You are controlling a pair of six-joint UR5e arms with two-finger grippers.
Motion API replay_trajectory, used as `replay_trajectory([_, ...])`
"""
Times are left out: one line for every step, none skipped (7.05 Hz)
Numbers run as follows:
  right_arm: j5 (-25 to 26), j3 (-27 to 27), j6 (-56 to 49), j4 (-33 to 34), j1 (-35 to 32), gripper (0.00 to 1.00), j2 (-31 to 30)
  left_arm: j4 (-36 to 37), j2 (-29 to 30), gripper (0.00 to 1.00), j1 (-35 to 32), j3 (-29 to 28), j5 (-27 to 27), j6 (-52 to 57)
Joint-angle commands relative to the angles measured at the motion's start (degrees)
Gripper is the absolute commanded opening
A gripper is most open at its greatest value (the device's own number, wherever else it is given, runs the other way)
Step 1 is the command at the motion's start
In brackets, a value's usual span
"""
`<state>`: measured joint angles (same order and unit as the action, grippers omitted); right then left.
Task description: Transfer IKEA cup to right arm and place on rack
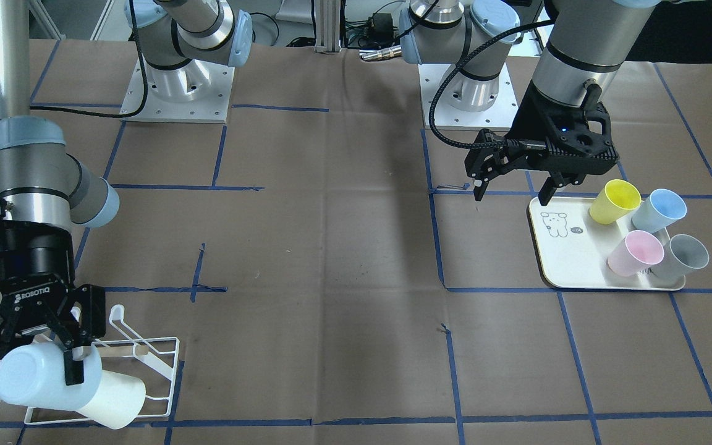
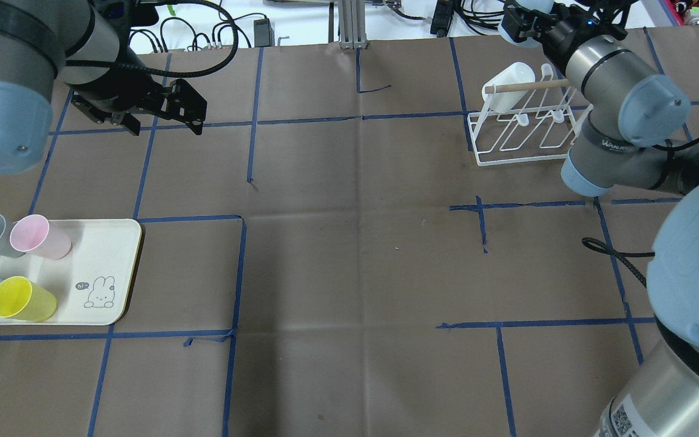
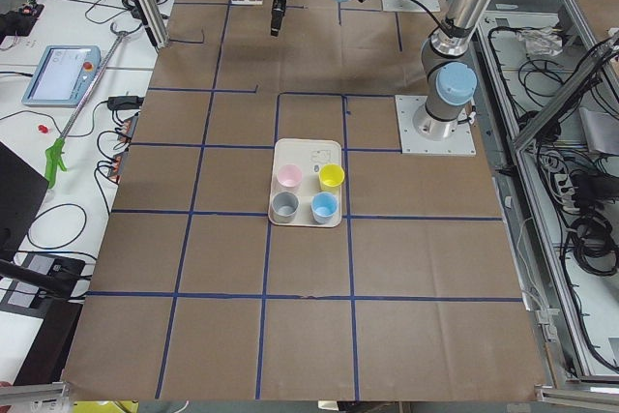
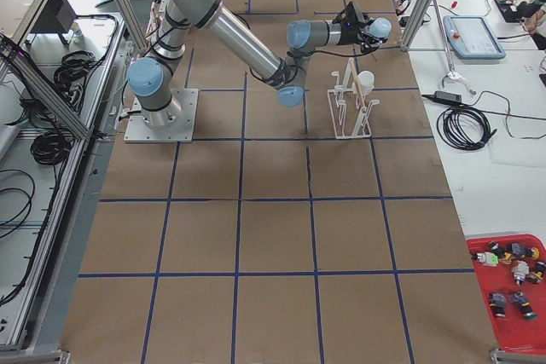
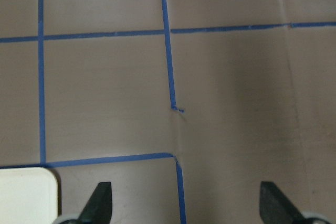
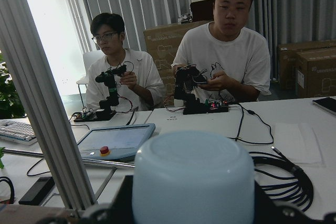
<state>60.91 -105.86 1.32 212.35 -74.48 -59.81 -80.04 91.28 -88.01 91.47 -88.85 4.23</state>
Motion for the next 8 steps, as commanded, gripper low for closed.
replay_trajectory([-5.5, -1.1, -8.4, -0.2, 6.1, 0.17, 0.5, -11.3, 3.4, 0.99, -1.1, -7.9, -0.7, -3.1])
replay_trajectory([-8.1, -1.5, -9.5, -0.3, 7.9, 0.17, 0.7, -11.3, 3.2, 0.99, -1.1, -6.6, -0.8, -3.1])
replay_trajectory([-9.3, -1.9, -12.2, -0.3, 9.6, 0.17, 0.9, -10.5, 1.9, 0.99, -1.2, -4.1, -0.8, -3.2])
replay_trajectory([-9.8, -1.6, -13.9, -0.3, 10.8, 0.17, 2.7, -9.7, 1.8, 0.99, -1.2, -3.1, -0.8, -3.3])
replay_trajectory([-10.7, -1.0, -14.0, -0.3, 11.3, 0.16, 3.8, -8.3, 1.9, 0.99, -1.3, -2.5, -0.8, -4.3])
replay_trajectory([-10.7, 0.0, -13.9, -0.3, 11.3, 0.16, 4.9, -8.3, 1.5, 0.99, -1.9, -2.5, -1.1, -5.3])
replay_trajectory([-10.7, 1.6, -13.9, -0.3, 11.4, 0.17, 5.5, -8.1, 1.2, 0.99, -2.9, -2.5, -3.5, -5.3])
replay_trajectory([-10.8, 2.7, -13.9, -0.3, 11.4, 0.17, 6.4, -7.9, 1.0, 0.99, -3.0, -2.4, -3.7, -5.2])
